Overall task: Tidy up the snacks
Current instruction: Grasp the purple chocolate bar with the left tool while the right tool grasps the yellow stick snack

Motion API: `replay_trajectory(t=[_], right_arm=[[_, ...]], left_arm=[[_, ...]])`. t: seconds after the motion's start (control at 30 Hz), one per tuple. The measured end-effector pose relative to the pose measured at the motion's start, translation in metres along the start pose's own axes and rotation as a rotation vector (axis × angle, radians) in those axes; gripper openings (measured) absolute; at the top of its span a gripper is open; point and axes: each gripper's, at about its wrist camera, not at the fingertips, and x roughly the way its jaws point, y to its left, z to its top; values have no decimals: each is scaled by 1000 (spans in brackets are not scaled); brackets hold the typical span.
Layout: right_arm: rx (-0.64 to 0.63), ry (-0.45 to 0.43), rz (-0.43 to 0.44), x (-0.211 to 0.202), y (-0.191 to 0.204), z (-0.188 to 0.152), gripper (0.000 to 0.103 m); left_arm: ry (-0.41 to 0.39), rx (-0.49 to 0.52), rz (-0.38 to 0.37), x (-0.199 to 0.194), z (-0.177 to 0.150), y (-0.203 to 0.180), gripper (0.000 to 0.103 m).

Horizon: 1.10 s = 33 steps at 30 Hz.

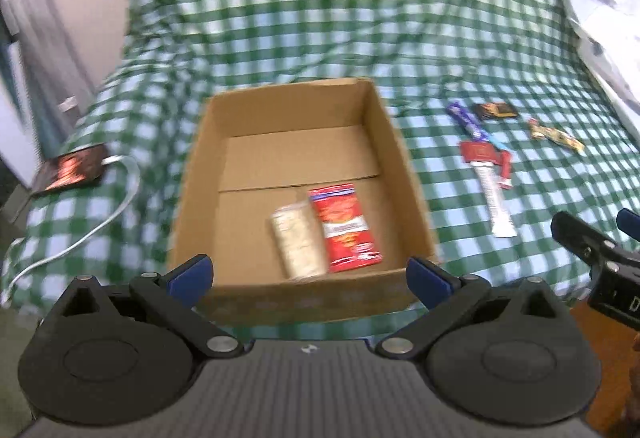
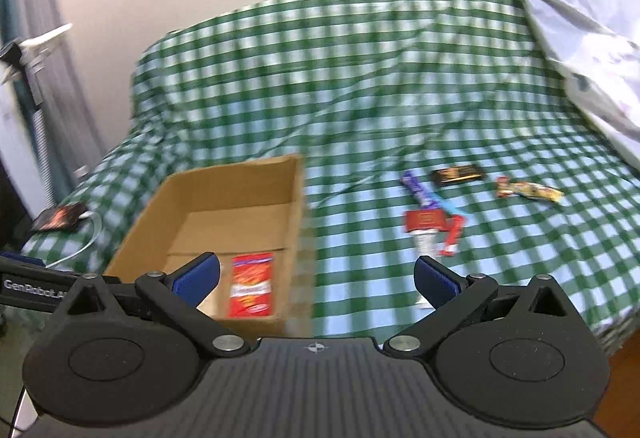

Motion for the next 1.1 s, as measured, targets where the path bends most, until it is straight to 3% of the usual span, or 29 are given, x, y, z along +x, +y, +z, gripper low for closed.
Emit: replay_trajectory(t=[0.2,0.37,0.53,0.67,0.87,1.0,1.1], right_arm=[[49,-26,-135,18,-68,13,102],[101,-24,-232,50,-134,26,102],[134,-23,-303,106,-202,49,102],[131,-7,-354,173,-259,66,102],[13,102,-362,292,-330,73,102],[-59,156,-363,348,-364,74,102],[-70,300,-342,390,-389,65,102]], left_arm=[[66,44,-99,40,43,-56,103],[80,73,-116,89,95,-105,103],[107,76,-118,159,154,-154,103],[142,58,-119,232,193,-193,103],[262,11,-212,349,234,-242,103],[295,-6,-213,399,243,-262,103],[376,21,-163,441,245,-272,103]])
